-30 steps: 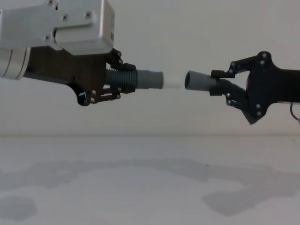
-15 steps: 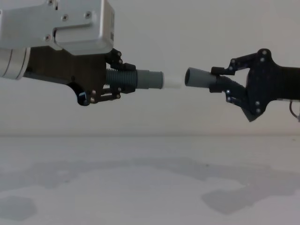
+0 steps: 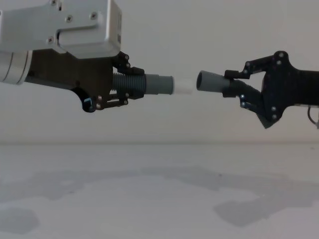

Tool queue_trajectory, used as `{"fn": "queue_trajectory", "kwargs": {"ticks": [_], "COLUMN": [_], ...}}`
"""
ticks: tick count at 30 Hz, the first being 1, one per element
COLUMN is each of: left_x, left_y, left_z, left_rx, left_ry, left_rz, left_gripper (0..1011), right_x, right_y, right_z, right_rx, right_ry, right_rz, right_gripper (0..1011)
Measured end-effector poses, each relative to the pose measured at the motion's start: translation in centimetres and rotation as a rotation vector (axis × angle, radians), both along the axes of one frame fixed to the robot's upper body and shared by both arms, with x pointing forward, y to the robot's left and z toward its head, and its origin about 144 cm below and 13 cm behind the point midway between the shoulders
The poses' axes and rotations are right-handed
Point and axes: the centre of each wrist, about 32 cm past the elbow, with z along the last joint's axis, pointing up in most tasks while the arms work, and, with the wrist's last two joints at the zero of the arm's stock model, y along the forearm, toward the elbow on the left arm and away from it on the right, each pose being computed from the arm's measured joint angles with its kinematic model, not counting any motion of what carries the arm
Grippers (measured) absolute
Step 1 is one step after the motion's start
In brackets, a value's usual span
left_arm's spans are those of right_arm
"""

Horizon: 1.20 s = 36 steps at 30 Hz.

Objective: Use both hands to pick up one end of the pipe from the table, align the ends, and insert them.

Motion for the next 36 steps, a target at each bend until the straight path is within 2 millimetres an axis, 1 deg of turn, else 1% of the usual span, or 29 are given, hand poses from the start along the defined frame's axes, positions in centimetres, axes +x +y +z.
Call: {"fn": "queue_trajectory", "kwargs": {"ticks": [10,16,23,36], "left_x": [0.0,0.0,0.0,0.0], "left_y": [0.0,0.0,0.0,0.0], "left_z": [0.0,0.0,0.0,0.0], "left_rx": [0.0,0.0,0.0,0.0], "left_ry": [0.0,0.0,0.0,0.0], "left_rz": [0.0,0.0,0.0,0.0], "left_gripper": [314,314,314,314], "right_x": [0.02,-0.21,-0.45,-0.42], "right_y": [0.0,0.25,0.21,0.28], "right_z": [0.03,0.01,-0.01,0.66], "right_rx": [0.001,-0.058,-0.08,-0.088], "right_ry": [0.0,-0.003,0.012,0.027], "right_rz": [0.0,0.017,0.009,-0.023], "right_gripper": [232,232,232,232]}}
